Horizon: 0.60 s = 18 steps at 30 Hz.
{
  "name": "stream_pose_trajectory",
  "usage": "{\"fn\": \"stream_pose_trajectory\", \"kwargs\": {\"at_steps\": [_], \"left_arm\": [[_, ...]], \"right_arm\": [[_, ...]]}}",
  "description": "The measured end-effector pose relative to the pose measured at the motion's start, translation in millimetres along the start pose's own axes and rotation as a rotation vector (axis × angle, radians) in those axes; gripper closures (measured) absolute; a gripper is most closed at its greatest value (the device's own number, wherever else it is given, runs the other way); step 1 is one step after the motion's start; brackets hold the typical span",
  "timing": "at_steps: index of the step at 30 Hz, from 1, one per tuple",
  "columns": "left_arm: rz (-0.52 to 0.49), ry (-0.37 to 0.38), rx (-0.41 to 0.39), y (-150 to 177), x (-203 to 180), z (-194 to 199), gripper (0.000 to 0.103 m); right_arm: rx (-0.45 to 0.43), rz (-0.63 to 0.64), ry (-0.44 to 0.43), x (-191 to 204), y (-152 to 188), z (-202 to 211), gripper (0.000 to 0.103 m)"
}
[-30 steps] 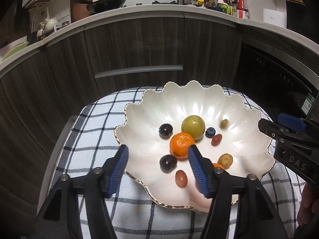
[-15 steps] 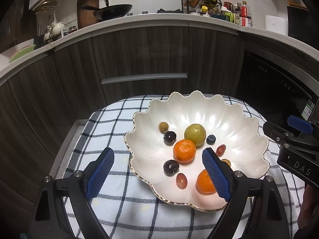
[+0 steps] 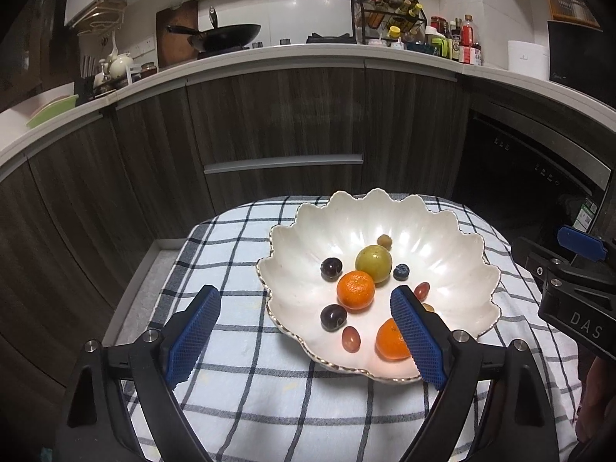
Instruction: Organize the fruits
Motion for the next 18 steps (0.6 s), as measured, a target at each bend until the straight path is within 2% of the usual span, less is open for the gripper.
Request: {"fn": "stream_pose_trajectory", "kwargs": {"at_steps": [18], "left_arm": [[-0.002, 0.02, 0.009, 29, -2, 42, 0.012]], "right_arm": [[-0.005, -0.024, -0.011, -2, 26, 43, 0.031]]}}
Point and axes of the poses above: each gripper's, at about its wrist camera, not at the fingertips, and z roughly against the way its jaws point, x to its left, y to its underside, the point moved 7 cm from there along -z, roughly the way its jaws point, and after that the axes turned 3 degrees about -z, right-handed, at the moved point
